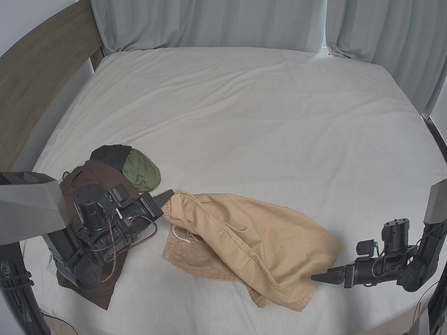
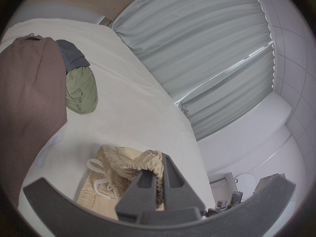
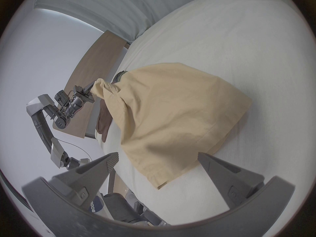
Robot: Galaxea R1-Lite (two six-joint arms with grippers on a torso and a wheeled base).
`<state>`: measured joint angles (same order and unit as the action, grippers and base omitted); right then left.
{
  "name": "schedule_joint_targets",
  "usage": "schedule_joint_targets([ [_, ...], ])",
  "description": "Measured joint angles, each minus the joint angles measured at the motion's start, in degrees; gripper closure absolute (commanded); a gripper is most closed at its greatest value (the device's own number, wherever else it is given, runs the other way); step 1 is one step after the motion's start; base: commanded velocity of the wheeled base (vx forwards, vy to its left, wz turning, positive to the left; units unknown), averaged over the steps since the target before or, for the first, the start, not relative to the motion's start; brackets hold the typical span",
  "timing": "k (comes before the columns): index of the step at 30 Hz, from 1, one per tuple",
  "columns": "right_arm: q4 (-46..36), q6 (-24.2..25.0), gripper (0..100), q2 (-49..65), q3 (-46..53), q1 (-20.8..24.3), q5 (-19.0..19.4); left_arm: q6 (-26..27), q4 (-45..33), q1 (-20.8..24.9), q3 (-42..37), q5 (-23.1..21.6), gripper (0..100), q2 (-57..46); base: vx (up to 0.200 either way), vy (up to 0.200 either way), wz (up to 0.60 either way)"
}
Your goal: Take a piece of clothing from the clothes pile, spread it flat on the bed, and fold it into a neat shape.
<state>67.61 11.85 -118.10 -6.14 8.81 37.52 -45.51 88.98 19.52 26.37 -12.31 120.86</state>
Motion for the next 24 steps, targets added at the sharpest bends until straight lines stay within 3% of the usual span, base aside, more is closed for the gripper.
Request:
schedule_joint_targets([
  [10,14.45,1.76,0,-9.7,3.01,0.99,-0.55,-0.06,0.0,-0.01,0.0,0.0,100,0.01,0.0,0.0,0.0],
  [14,19.52,2.66,0,-12.76,4.44,1.51,-2.41,-0.09,0.0,-0.01,0.0,0.0,100,0.06,0.0,0.0,0.0],
  [24,20.69,4.4,0,-16.52,5.02,4.35,-3.5,-0.09,0.0,-0.01,0.0,0.0,100,0.15,0.0,0.0,0.0],
])
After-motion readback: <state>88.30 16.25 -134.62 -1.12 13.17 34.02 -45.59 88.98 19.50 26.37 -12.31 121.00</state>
